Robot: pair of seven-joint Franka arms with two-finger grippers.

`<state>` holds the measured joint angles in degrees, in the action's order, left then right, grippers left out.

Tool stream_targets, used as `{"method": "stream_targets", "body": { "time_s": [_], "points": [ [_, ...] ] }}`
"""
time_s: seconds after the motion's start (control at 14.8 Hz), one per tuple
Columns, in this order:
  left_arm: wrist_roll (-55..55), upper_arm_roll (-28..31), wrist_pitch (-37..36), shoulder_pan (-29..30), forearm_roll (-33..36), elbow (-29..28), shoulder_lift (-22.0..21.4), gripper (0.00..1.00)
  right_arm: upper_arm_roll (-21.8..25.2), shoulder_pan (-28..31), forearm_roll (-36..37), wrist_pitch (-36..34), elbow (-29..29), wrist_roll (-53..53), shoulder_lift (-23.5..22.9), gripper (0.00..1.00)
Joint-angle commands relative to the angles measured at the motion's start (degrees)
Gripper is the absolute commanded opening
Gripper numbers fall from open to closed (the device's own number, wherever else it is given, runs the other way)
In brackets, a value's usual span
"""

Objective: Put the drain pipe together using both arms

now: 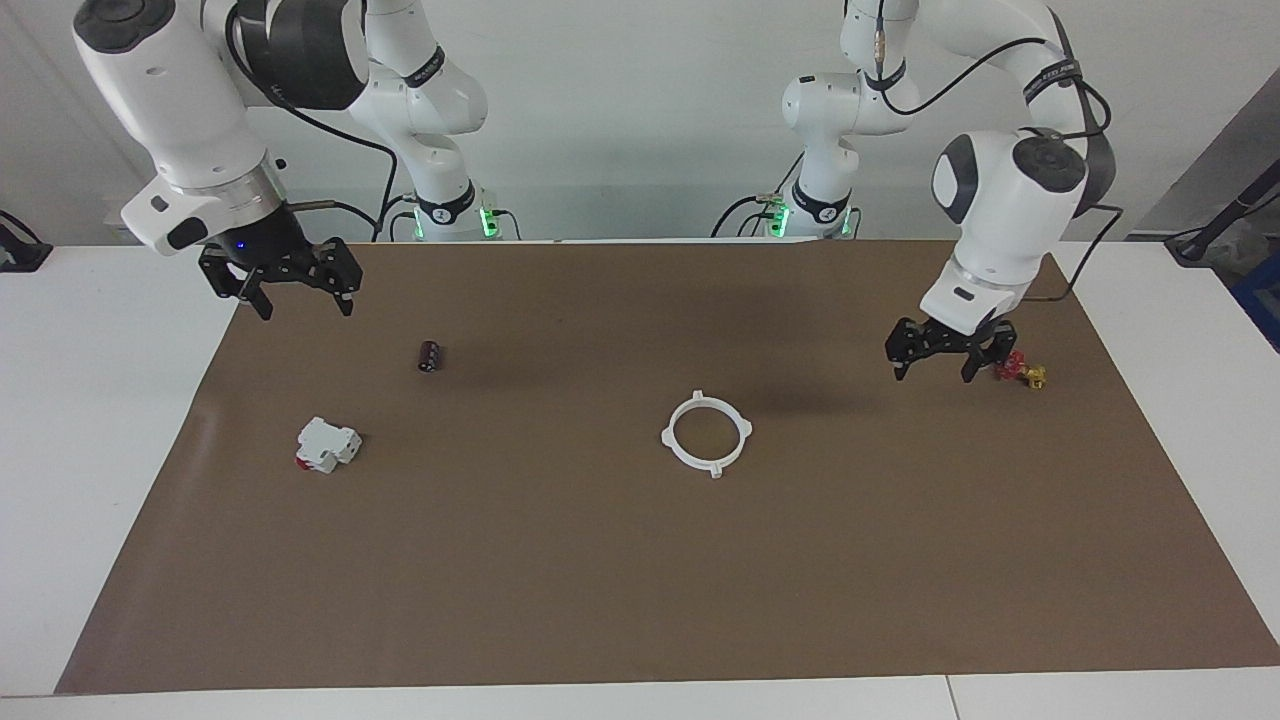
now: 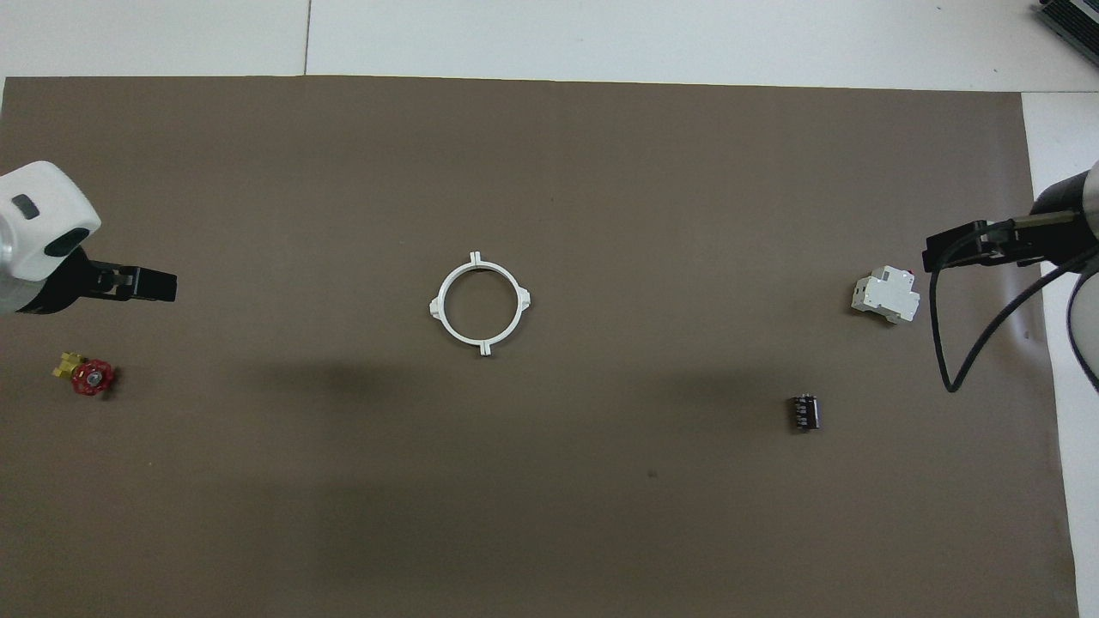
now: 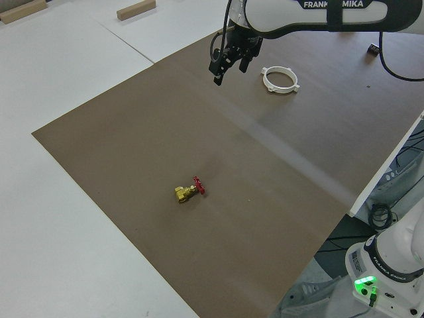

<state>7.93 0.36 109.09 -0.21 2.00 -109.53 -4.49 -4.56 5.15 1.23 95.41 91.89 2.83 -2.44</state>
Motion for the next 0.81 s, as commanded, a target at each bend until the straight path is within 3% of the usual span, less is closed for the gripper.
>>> {"method": "stream_targets", "body": {
  "time_s": [0.0, 0.47, 0.75],
  "points": [
    [2.6, -0.5, -9.4, 0.6, -1.0, 8.7, 0.7, 1.00, -0.3, 0.7, -0.2, 0.7, 1.9, -0.8, 1.6, 1.00],
    [2.6, -0.5, -23.4, 0.5, -2.0, 24.6, 5.6, 1.00, -0.3, 0.5, -0.2, 0.7, 1.9, -0.7, 1.6, 1.00],
    [1.8, -0.3, -23.6, 0.5, -2.8, 20.3, 2.8, 1.00, -0.2, 0.8, -0.2, 1.0, 1.1, -0.6, 1.2, 1.00]
  ]
}}
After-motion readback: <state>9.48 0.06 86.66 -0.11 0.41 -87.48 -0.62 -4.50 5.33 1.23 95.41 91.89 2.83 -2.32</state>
